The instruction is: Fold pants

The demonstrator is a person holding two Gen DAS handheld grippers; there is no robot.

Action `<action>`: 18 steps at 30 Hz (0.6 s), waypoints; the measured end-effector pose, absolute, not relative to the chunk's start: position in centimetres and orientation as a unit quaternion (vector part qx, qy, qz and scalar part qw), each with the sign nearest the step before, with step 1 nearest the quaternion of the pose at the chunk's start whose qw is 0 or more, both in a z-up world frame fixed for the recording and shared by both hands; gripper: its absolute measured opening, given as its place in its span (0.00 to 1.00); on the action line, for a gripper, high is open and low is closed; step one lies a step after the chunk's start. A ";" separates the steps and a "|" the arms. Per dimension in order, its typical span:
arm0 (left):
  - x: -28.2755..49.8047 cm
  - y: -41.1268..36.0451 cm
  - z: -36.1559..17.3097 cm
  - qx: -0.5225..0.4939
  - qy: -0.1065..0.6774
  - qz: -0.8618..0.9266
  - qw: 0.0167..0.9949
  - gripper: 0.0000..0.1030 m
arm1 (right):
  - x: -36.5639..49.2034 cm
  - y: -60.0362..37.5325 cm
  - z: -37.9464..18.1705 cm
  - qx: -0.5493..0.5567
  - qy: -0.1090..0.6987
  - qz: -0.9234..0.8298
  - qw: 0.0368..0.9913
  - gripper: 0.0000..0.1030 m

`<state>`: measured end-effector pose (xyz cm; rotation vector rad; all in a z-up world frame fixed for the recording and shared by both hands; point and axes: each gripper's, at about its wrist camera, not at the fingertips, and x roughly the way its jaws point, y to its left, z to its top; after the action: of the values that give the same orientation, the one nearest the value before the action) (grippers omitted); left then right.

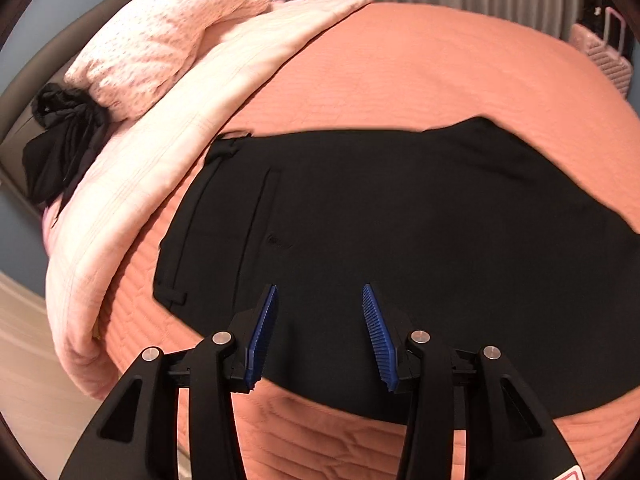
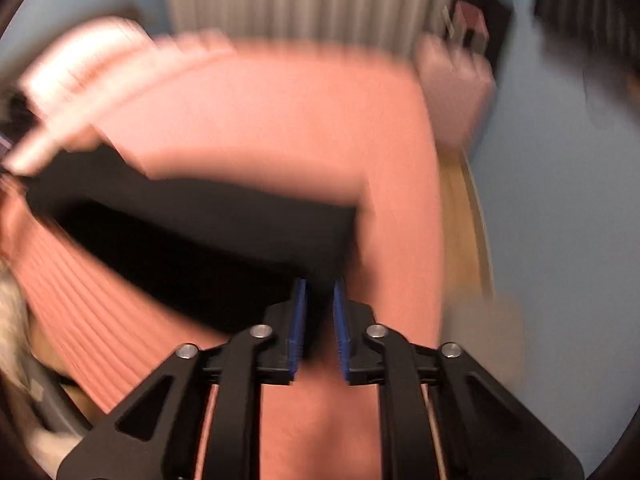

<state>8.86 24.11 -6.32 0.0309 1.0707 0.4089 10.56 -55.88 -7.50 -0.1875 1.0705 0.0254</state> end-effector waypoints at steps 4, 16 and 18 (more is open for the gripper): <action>8.3 26.3 -8.7 0.018 0.536 0.220 0.815 0.44 | 6.8 -60.2 -11.0 0.029 0.515 -0.083 0.853 0.16; 2.4 38.1 -8.7 -0.120 0.488 0.314 0.805 0.51 | 12.7 -49.5 -5.3 0.114 0.448 -0.050 0.886 0.75; 0.5 40.6 -9.1 -0.157 0.477 0.312 0.806 0.50 | 13.0 -46.7 -5.5 0.137 0.446 -0.017 0.884 0.75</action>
<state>0.51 40.55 -9.09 -0.3370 1.0213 0.6666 12.97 -46.70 -5.45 0.2851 0.9279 -0.0355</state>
